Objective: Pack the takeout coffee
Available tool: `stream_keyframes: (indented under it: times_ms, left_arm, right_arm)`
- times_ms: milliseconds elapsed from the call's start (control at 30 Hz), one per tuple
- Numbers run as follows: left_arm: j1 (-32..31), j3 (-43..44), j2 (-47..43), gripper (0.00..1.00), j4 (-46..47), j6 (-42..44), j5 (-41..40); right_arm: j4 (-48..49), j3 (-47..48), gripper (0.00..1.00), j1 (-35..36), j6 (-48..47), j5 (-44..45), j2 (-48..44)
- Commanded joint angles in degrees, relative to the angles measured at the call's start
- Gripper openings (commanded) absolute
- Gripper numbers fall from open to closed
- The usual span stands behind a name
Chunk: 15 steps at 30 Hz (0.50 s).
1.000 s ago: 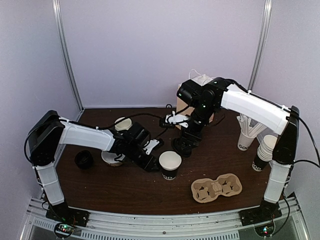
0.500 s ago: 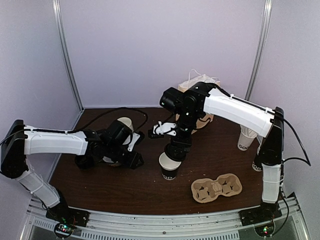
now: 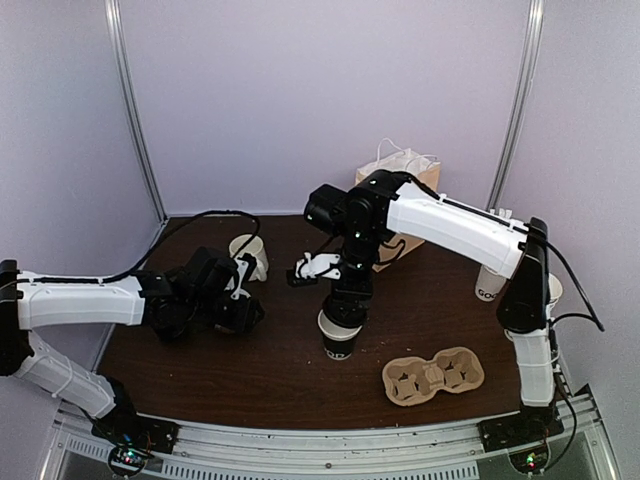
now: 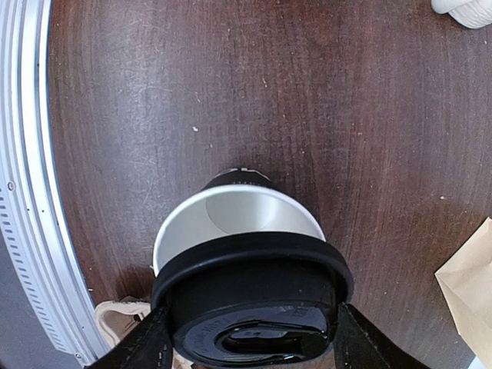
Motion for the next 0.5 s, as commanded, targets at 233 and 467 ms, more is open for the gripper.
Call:
stream_keyframes:
  times_ms: [233, 467]
  left_arm:
    - [0.48, -3.28, -5.13, 0.48, 2.28, -0.84, -4.05]
    - [0.52, -3.81, -4.97, 0.48, 2.48, -0.57, -4.16]
  right_arm:
    - [-2.9, 5.06, 0.71, 2.3, -0.25, 4.04, 5.16]
    - [-3.02, 5.03, 0.77, 2.69, 0.05, 4.16, 5.69]
